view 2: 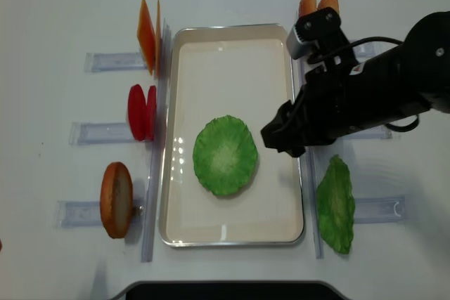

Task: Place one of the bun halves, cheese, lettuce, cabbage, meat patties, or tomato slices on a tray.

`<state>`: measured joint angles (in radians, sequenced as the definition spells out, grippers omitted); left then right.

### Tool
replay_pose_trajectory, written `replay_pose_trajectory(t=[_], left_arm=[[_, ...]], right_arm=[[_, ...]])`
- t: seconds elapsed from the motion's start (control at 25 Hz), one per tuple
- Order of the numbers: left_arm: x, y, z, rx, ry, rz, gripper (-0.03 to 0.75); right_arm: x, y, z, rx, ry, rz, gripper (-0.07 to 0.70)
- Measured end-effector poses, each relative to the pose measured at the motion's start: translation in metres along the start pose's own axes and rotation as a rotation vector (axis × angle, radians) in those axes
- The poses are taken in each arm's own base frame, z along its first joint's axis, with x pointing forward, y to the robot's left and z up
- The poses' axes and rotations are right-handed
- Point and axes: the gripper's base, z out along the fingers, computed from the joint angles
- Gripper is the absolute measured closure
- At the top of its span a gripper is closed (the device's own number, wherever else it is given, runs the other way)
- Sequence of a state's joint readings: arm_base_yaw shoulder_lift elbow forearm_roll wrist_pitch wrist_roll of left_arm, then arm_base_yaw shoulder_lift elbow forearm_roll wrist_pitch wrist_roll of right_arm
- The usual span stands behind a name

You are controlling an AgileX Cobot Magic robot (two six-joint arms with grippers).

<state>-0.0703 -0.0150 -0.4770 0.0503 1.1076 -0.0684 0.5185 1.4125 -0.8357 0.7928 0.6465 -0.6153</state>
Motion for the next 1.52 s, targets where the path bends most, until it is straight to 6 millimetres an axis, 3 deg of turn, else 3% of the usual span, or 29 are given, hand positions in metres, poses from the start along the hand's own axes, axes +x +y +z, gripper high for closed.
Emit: replay_pose_trajectory(t=[0.4,0.56,0.68,0.8,1.16,1.52], left_arm=[[0.000,0.000,0.000,0.000,0.000,0.000,0.716],[0.000,0.000,0.000,0.000,0.000,0.000,0.716],[0.000,0.000,0.000,0.000,0.000,0.000,0.716],[0.000,0.000,0.000,0.000,0.000,0.000,0.716],[0.000,0.000,0.000,0.000,0.001,0.000,0.716],[0.000,0.000,0.000,0.000,0.001,0.000,0.716]], right_arm=[[0.039,-0.060,-0.108,0.529,0.118,0.214,0.243],[0.061,-0.061,-0.153,0.668,0.036,0.313,0.252],[0.081,-0.054,-0.174,0.738,-0.039,0.358,0.253],[0.100,-0.040,-0.184,0.773,-0.111,0.356,0.255],[0.150,-0.007,-0.180,0.770,-0.204,0.339,0.289],[0.181,0.010,-0.176,0.787,-0.320,0.332,0.296]])
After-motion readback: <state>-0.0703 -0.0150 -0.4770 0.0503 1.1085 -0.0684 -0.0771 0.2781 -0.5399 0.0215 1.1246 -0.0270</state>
